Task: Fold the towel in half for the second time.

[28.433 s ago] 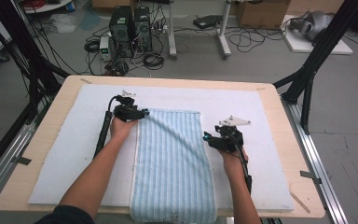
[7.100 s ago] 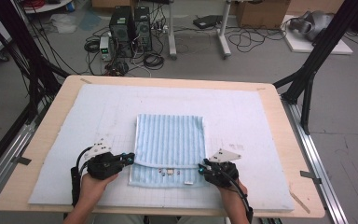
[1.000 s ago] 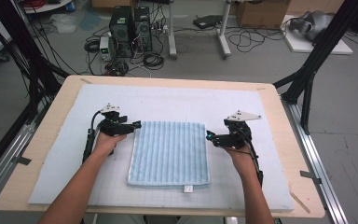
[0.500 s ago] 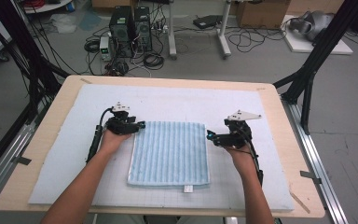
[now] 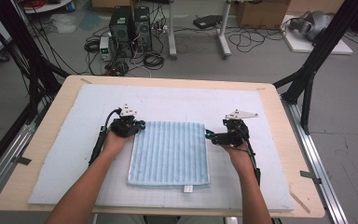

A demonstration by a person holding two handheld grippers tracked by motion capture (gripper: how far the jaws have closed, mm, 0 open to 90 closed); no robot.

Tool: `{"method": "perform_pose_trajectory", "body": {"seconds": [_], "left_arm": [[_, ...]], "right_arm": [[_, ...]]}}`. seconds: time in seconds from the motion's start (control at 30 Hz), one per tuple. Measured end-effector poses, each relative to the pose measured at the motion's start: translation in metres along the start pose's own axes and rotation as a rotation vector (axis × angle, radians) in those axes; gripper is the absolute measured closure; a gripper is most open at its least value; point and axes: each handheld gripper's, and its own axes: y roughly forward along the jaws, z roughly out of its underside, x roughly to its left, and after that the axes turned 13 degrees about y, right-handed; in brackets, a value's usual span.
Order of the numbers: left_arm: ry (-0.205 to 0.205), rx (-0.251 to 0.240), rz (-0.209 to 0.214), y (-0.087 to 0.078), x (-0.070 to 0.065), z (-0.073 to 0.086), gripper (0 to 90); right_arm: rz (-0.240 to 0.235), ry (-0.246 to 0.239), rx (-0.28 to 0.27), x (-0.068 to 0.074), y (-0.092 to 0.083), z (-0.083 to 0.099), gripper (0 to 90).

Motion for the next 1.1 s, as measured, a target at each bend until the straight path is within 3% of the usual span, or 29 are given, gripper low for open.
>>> {"method": "perform_pose_trajectory", "body": {"seconds": [0.07, 0.23, 0.3, 0.6, 0.73, 0.87, 0.9, 1.0, 1.1], "left_arm": [[0.006, 0.005, -0.002, 0.000, 0.000, 0.000, 84.9], [0.001, 0.004, -0.006, 0.000, 0.000, 0.000, 85.0], [-0.013, 0.003, -0.001, -0.001, 0.001, 0.000, 84.9], [-0.016, 0.007, -0.005, -0.001, 0.001, 0.000, 84.9], [-0.018, 0.005, -0.004, -0.001, 0.001, 0.000, 84.9], [-0.028, 0.004, -0.001, -0.001, 0.001, 0.001, 85.0], [-0.032, 0.006, -0.001, -0.001, 0.001, 0.001, 85.0], [-0.093, -0.016, 0.002, -0.003, 0.005, 0.002, 84.9], [-0.122, -0.089, -0.014, -0.010, 0.009, -0.001, 84.9]], "right_arm": [[0.000, 0.027, 0.005, -0.001, 0.004, 0.000, 11.6], [0.032, 0.025, 0.038, -0.001, 0.019, -0.003, 12.3], [0.030, 0.009, 0.038, -0.001, 0.026, -0.006, 23.6], [0.067, 0.015, 0.104, 0.002, 0.065, -0.014, 38.3], [0.082, -0.006, 0.154, 0.003, 0.077, -0.008, 52.2], [0.020, -0.027, 0.168, 0.007, 0.078, -0.008, 79.2], [0.013, -0.036, 0.173, 0.009, 0.078, -0.008, 82.2], [0.037, -0.078, 0.163, 0.013, 0.077, -0.009, 84.6], [0.050, -0.083, 0.087, 0.016, 0.071, -0.015, 84.8]]}}
